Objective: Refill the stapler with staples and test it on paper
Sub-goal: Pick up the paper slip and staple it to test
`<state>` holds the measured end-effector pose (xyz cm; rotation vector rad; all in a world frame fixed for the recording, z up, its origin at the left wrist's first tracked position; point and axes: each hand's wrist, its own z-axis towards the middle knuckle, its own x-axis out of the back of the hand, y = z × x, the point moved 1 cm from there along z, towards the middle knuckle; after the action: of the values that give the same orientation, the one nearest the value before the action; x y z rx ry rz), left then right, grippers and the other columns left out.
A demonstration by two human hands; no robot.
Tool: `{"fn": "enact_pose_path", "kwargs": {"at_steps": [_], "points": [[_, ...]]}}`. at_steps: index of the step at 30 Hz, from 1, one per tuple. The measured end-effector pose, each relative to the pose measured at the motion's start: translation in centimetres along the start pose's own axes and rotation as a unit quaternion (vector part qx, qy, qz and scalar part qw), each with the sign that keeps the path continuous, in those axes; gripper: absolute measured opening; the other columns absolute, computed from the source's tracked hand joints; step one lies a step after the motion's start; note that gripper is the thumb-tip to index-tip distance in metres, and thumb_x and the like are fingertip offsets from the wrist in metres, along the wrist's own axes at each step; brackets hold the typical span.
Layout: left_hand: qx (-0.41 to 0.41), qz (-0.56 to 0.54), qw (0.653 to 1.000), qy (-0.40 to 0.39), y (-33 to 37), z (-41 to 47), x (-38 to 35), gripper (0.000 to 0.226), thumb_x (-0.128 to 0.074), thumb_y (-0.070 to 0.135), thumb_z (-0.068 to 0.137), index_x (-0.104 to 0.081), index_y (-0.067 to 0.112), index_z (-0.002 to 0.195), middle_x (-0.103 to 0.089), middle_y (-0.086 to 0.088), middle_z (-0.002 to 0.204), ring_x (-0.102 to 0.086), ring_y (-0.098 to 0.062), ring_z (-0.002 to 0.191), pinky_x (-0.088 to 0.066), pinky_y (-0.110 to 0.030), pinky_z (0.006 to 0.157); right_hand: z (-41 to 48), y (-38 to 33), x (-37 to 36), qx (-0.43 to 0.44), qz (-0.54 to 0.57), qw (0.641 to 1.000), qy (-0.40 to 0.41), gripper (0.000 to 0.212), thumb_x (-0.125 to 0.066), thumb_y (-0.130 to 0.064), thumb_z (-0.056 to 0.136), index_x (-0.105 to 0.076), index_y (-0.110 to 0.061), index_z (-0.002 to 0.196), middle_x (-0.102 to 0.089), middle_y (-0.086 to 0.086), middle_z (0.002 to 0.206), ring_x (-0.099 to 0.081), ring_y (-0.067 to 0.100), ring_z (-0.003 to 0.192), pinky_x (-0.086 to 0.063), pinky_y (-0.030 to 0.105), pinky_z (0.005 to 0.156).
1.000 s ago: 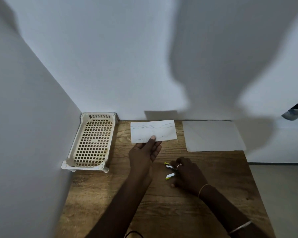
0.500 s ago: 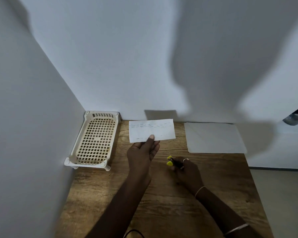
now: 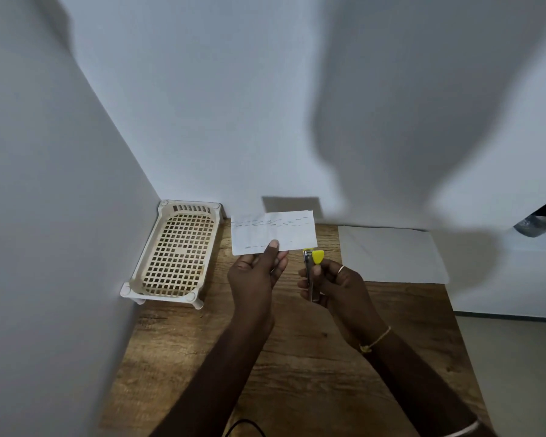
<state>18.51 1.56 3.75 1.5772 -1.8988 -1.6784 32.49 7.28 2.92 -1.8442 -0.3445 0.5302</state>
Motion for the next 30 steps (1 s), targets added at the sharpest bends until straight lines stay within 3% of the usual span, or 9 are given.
{"fn": "enact_pose_path", "kwargs": {"at_steps": [6,10,15,18,23,30], "points": [[-0.041,0.014,0.999,0.000,0.0,-0.3,0.2,0.029,-0.074,0.009,0.092,-0.070,-0.007,0.116,-0.075,-0.016,0.092,-0.078,-0.021,0.089,-0.063,-0.027,0.075,-0.4,-0.9,-0.8,0.011,-0.017,1.000,-0.008,0.042,-0.064,-0.036,0.088,-0.068,-0.010,0.120,-0.076,0.010,0.107,-0.074,0.030,0.096,-0.062,0.040,0.082],[-0.057,0.023,0.998,0.001,-0.1,-0.5,0.5,0.018,-0.076,0.009,0.091,-0.073,-0.004,0.103,-0.072,-0.019,0.089,-0.078,-0.028,0.092,-0.063,-0.031,0.077,-0.4,-1.2,-1.2,0.002,0.009,1.000,0.002,0.043,-0.065,-0.036,0.089,-0.068,-0.009,0.121,-0.075,0.013,0.108,-0.074,0.031,0.096,-0.061,0.037,0.080],[-0.073,0.043,0.996,-0.010,0.0,-0.8,0.7,0.012,-0.078,0.011,0.090,-0.073,0.001,0.085,-0.070,-0.003,0.070,-0.078,-0.029,0.089,-0.063,-0.034,0.078,-0.2,-1.4,-1.4,-0.010,0.032,0.999,0.009,0.037,-0.064,-0.035,0.091,-0.070,-0.009,0.117,-0.074,0.015,0.109,-0.074,0.029,0.093,-0.060,0.037,0.079],[-0.075,0.043,0.996,-0.019,0.2,-1.0,0.7,0.005,-0.078,0.012,0.090,-0.078,0.010,0.086,-0.072,-0.002,0.071,-0.078,-0.027,0.089,-0.064,-0.035,0.079,-0.1,-1.4,-1.6,-0.014,0.033,0.999,0.011,0.037,-0.065,-0.036,0.088,-0.071,-0.010,0.114,-0.075,0.014,0.108,-0.074,0.028,0.091,-0.060,0.036,0.078],[-0.066,0.041,0.997,-0.027,0.2,-1.3,0.5,0.011,-0.077,0.011,0.091,-0.079,0.016,0.081,-0.070,0.000,0.069,-0.078,-0.026,0.089,-0.063,-0.034,0.079,0.1,-1.4,-1.6,-0.013,0.032,0.999,0.036,0.035,-0.066,-0.037,0.087,-0.073,-0.011,0.110,-0.076,0.011,0.104,-0.075,0.029,0.088,-0.061,0.035,0.076],[-0.048,0.039,0.998,-0.011,0.0,-1.1,0.8,0.011,-0.078,0.012,0.090,-0.074,0.002,0.089,-0.075,-0.008,0.076,-0.078,-0.026,0.089,-0.063,-0.030,0.075,0.2,-1.6,-1.8,-0.026,0.035,0.998,0.054,0.039,-0.067,-0.038,0.082,-0.072,-0.011,0.110,-0.077,0.008,0.098,-0.075,0.027,0.084,-0.061,0.033,0.072]]}}
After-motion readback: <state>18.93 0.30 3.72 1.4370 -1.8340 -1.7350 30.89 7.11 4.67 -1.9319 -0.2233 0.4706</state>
